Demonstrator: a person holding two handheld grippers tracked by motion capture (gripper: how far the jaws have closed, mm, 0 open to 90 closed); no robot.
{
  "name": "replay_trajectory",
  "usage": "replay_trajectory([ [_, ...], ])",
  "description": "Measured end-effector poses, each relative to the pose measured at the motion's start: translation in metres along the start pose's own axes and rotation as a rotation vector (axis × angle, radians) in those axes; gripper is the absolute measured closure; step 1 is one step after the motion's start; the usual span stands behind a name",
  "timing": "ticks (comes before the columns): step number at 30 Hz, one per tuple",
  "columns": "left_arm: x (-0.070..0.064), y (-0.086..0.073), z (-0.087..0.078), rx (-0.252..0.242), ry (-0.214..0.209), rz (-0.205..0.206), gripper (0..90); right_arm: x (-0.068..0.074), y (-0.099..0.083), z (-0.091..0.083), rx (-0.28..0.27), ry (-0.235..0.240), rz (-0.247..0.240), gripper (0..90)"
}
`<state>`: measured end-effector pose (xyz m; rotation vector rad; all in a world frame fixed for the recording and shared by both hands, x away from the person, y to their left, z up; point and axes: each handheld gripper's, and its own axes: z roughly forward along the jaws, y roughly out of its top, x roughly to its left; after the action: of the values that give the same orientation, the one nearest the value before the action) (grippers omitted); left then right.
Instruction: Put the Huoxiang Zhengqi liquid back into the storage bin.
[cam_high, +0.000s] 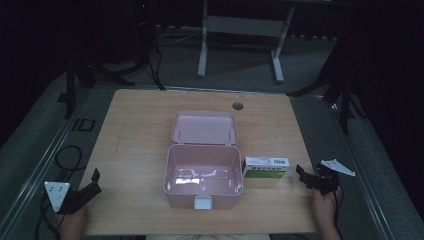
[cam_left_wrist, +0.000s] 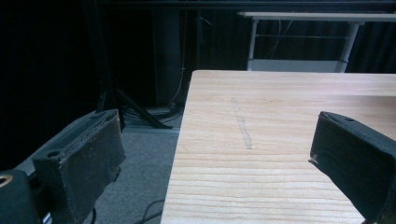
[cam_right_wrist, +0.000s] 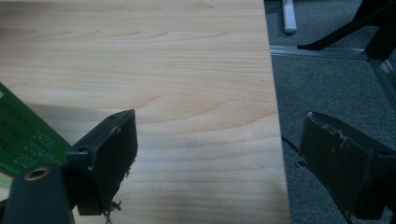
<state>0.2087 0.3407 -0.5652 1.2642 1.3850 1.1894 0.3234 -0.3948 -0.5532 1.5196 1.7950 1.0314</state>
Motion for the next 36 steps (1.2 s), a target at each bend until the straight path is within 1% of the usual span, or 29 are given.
replay_trajectory([
  [1,0.0,0.0,0.0,0.001,-0.002,0.001,2.8,0.001,0.0,0.001,0.009,-0.009,-0.01,11.5],
  [3,0.0,0.0,0.0,0.001,-0.011,-0.001,2.8,0.002,0.001,0.002,0.025,0.01,-0.034,11.4],
  [4,0.0,0.0,0.0,-0.001,-0.011,0.001,2.8,0.003,0.001,0.003,0.039,0.011,-0.048,11.5],
  [6,0.0,0.0,0.0,-0.002,-0.016,0.002,2.8,0.004,0.003,0.005,0.061,0.042,-0.06,11.5],
  [7,0.0,0.0,0.0,-0.004,-0.02,0.0,2.8,0.004,0.003,0.005,0.068,0.04,-0.069,11.7],
  [8,0.0,0.0,0.0,-0.007,-0.022,-0.004,2.8,0.004,0.004,0.006,0.081,0.05,-0.069,12.5],
  [9,0.001,0.0,0.0,-0.006,-0.026,-0.007,2.8,0.003,0.005,0.007,0.103,0.074,-0.066,12.5],
  [12,0.001,0.0,0.0,-0.004,-0.032,-0.007,2.8,0.001,0.008,0.006,0.151,0.1,-0.077,13.2],
  [13,0.001,0.0,0.0,-0.004,-0.034,-0.006,2.8,0.001,0.009,0.005,0.153,0.108,-0.079,14.1],
  [14,0.001,0.0,0.0,-0.002,-0.034,-0.004,2.8,0.001,0.012,0.005,0.177,0.132,-0.091,14.5],
  [17,0.001,0.0,0.0,-0.002,-0.042,-0.008,2.8,0.003,0.019,0.003,0.249,0.158,-0.151,14.8],
  [18,0.001,0.0,0.0,-0.002,-0.044,-0.01,2.8,0.004,0.021,0.003,0.269,0.156,-0.172,14.8],
  [20,0.002,0.0,0.0,0.001,-0.048,-0.014,2.8,0.005,0.026,0.002,0.315,0.181,-0.197,13.6],
  [21,0.002,0.0,0.0,0.002,-0.05,-0.014,2.8,0.006,0.028,0.001,0.33,0.185,-0.214,13.2],
  [23,0.002,0.0,0.0,0.003,-0.052,-0.014,2.8,0.007,0.031,0.0,0.359,0.209,-0.252,12.4],
  [25,0.002,0.0,0.0,0.006,-0.056,-0.012,2.8,0.008,0.034,-0.001,0.385,0.238,-0.276,12.3],
  [26,0.002,0.0,0.0,0.006,-0.057,-0.012,2.8,0.008,0.035,-0.002,0.398,0.244,-0.286,12.3],
  [28,0.002,0.0,0.0,0.006,-0.059,-0.012,2.8,0.008,0.037,-0.002,0.436,0.275,-0.323,12.2],
  [32,0.003,0.0,0.0,0.009,-0.062,-0.014,2.8,0.011,0.037,-0.003,0.522,0.306,-0.396,11.8],
  [33,0.003,0.0,0.0,0.009,-0.062,-0.014,2.8,0.011,0.038,-0.004,0.544,0.32,-0.422,11.8],
  [34,0.002,0.0,0.0,0.009,-0.063,-0.014,2.8,0.012,0.038,-0.004,0.558,0.325,-0.43,11.8],
  [36,0.003,0.0,0.0,0.01,-0.064,-0.013,2.8,0.013,0.038,-0.006,0.59,0.361,-0.461,11.8],
])
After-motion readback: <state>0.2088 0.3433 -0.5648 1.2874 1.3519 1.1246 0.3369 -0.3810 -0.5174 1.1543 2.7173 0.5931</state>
